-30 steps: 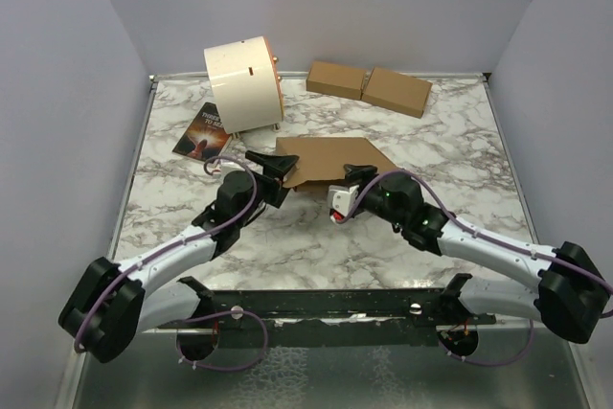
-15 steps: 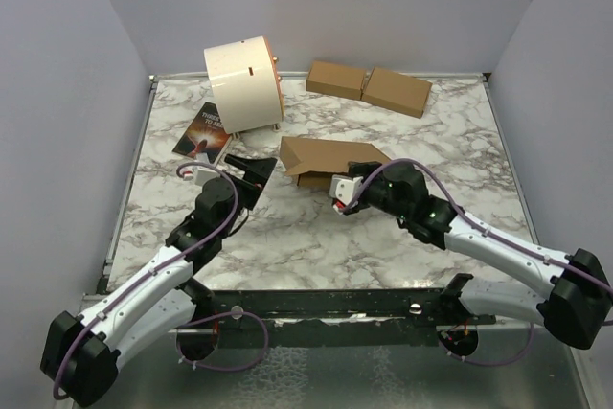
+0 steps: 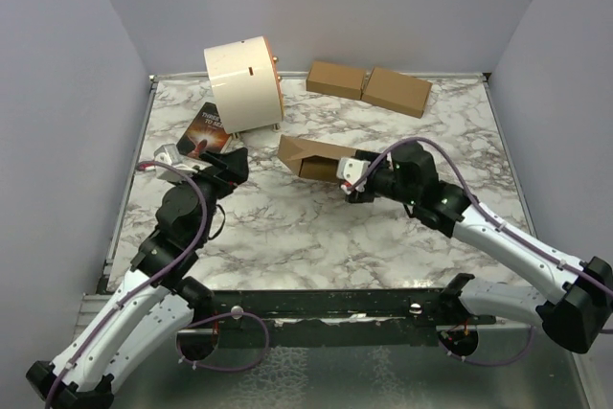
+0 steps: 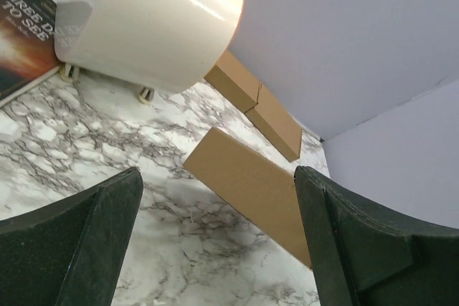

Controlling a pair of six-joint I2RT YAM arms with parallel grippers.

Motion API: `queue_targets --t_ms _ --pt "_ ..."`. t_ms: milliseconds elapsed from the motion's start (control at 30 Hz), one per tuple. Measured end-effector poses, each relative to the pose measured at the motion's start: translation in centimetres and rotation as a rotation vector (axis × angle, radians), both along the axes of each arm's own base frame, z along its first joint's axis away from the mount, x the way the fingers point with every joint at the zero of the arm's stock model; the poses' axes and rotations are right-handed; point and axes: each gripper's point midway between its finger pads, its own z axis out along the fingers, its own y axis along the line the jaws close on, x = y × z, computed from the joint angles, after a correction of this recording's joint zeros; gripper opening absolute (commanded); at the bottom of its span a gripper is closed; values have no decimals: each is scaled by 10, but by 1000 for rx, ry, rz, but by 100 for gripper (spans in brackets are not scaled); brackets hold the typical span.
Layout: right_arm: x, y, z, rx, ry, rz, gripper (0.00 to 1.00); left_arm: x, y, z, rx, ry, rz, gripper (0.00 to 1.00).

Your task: Fold the paper box

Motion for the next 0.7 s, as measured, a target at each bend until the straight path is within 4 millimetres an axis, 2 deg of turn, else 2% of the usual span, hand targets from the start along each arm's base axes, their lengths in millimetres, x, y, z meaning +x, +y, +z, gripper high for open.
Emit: queue_targets --t_ms 167,267,500,700 --pt "4 5 28 78 69 2 52 -10 10 12 74 -75 -4 89" --pt "8 6 39 119 120 -8 52 -13 12 5 99 -90 -11 89" --pt "17 5 34 198 342 -39 51 -14 2 -32 144 -51 -71 89" --pt "36 -7 28 311 542 -75 51 -19 -10 -41 140 -64 -144 89"
